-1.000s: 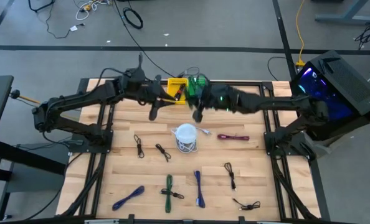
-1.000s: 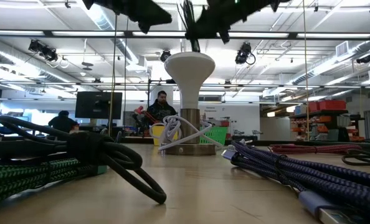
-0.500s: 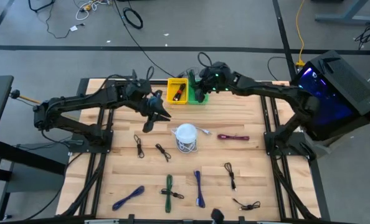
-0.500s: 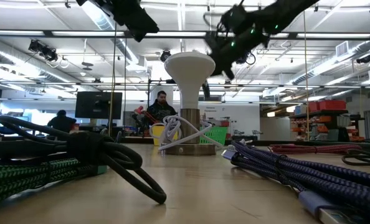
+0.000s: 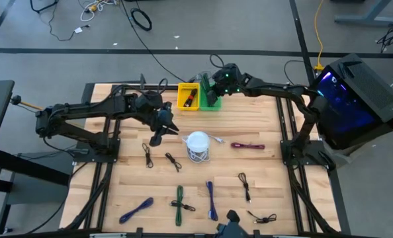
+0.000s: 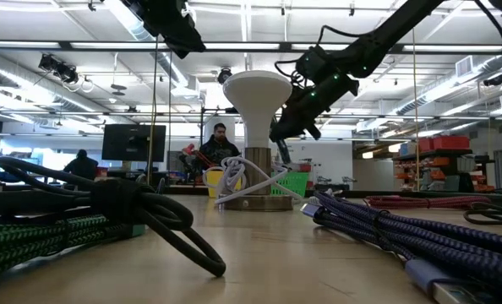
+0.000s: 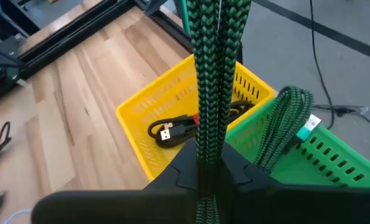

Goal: Pick & Place USB Port
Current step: Put the green charger cable into the green bin

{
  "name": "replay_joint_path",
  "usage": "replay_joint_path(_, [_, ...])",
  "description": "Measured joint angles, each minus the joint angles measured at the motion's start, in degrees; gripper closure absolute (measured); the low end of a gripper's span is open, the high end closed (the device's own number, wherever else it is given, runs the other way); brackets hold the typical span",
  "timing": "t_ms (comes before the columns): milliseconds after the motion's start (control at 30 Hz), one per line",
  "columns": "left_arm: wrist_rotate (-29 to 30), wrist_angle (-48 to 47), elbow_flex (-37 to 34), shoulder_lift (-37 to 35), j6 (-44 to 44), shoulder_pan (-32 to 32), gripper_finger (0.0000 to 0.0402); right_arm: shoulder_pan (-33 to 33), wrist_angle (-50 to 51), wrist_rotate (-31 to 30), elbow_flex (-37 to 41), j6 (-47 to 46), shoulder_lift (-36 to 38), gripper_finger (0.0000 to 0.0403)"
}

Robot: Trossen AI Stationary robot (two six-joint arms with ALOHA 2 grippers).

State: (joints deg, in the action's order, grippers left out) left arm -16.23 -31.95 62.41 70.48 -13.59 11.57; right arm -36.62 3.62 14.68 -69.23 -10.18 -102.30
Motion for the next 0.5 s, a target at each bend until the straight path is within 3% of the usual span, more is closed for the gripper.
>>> replay_joint_path(500, [0.2,0.2,-0.1,0.5,1.3,-0.3,0.0331,-1.4,2.6,-4.3,0.1,1.2,-0.6,0.0385])
